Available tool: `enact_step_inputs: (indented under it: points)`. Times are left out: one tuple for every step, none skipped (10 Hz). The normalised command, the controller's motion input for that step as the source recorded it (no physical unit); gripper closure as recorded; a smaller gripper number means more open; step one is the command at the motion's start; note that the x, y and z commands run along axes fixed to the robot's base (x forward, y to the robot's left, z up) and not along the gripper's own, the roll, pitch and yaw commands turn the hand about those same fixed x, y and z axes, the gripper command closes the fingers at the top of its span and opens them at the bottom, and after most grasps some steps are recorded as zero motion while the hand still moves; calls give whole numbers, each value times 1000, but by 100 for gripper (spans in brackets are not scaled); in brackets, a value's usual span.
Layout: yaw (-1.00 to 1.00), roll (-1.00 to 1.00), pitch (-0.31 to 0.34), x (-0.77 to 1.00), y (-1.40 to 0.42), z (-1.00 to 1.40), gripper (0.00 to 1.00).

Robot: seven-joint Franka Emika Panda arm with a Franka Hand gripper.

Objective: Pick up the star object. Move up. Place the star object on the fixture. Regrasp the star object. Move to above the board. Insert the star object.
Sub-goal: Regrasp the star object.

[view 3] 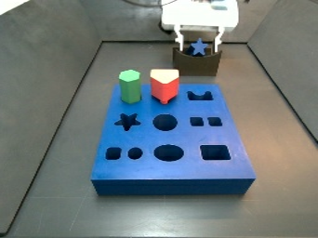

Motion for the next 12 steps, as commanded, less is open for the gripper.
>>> enact_step_inputs:
  points:
    - [14, 10, 49, -25, 5, 1000, 0]
    - [12, 35, 65, -25, 1, 1000, 0]
    - [8, 42, 75, -28, 3, 1000, 0]
    - [-11, 46, 95, -34, 7, 857, 0]
    - [-19, 45, 99, -29, 8, 740, 0]
    - [-35, 39, 96, -23, 6, 503, 0]
    - [-41, 39, 92, -20, 8, 320, 0]
    - [14, 1000, 44, -104, -850, 935, 0]
    - [14, 1000, 38, -94, -804, 814, 0]
    - [14, 1000, 28, -112, -675, 678, 0]
    - [14, 1000, 22, -121, -575, 556, 0]
    - [14, 1000, 14, -89, -309, 219, 0]
